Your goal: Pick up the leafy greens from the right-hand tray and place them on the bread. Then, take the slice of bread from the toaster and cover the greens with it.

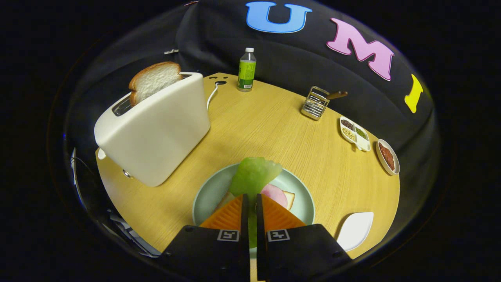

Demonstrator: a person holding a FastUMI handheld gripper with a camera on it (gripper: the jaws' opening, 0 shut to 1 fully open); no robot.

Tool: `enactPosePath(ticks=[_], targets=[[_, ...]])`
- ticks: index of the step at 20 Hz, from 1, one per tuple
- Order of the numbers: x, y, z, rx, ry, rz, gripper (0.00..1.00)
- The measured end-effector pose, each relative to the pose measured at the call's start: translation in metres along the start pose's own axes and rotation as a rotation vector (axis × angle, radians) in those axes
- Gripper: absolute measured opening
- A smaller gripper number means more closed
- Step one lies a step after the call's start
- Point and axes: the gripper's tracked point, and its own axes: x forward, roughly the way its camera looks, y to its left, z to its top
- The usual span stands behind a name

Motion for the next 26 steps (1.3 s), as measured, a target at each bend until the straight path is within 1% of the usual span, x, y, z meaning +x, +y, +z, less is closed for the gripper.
enactPosePath(ticks=[1, 2, 3, 5, 7, 8, 9, 13, 14, 18, 21, 24, 26], targets=[[0.001, 0.005, -0.001, 0.004, 0.005, 0.009, 0.13], [0.003, 0.007, -0.001, 0.009, 0.011, 0.015, 0.19], [0.004, 0.008, -0.001, 0.018, 0.014, 0.016, 0.20], [0.006, 0.008, -0.001, 0.036, 0.022, 0.013, 0.27], [0.005, 0.005, -0.001, 0.045, 0.024, 0.006, 0.37], [0.004, 0.006, -0.001, 0.051, 0.023, 0.013, 0.46], [0.002, 0.005, -0.001, 0.053, 0.021, 0.012, 0.48], [-0.008, 0.005, 0.005, 0.065, -0.010, 0.017, 0.93], [-0.012, 0.003, 0.010, 0.074, -0.030, 0.015, 1.00], [-0.034, 0.006, 0.035, 0.105, -0.111, 0.024, 0.99], [-0.057, 0.011, 0.069, 0.105, -0.202, 0.041, 0.99], [-0.089, 0.022, 0.105, 0.138, -0.299, 0.084, 0.99], [-0.105, 0.035, 0.125, 0.137, -0.346, 0.117, 0.99]])
